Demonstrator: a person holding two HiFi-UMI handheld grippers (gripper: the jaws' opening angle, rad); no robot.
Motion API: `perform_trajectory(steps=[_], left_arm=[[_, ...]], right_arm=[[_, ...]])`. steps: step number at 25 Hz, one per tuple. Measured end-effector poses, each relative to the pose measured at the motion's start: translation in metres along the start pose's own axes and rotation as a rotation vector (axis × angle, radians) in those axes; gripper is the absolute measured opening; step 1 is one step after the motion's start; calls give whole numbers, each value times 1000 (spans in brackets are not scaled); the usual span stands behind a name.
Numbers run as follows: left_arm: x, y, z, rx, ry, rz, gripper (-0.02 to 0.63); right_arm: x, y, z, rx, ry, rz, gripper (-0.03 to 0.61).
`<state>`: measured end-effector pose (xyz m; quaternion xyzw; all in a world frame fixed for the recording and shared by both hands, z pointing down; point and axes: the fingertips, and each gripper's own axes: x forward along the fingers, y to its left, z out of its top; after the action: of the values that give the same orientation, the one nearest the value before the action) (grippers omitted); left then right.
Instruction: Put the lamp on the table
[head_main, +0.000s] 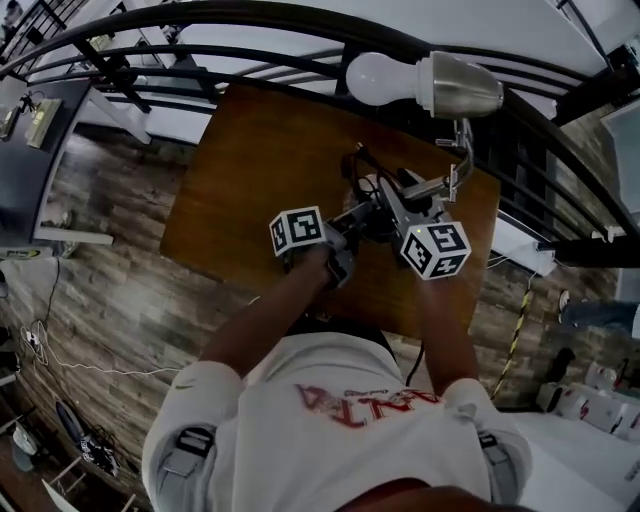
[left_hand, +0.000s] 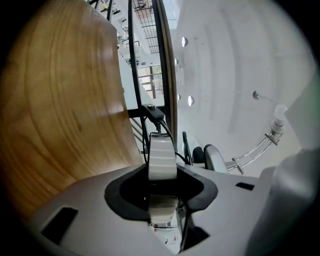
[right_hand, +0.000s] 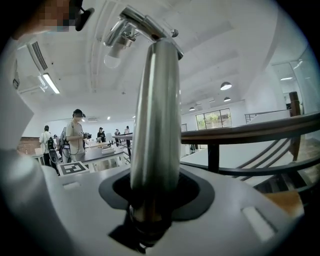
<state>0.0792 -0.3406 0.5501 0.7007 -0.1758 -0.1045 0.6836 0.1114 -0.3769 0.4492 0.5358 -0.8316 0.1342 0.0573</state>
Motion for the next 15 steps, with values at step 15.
perform_trajectory(steps=[15], left_arm=[[101, 77, 97, -43, -43, 16, 144]], right_arm=[[120, -106, -37, 5, 59, 38, 164]])
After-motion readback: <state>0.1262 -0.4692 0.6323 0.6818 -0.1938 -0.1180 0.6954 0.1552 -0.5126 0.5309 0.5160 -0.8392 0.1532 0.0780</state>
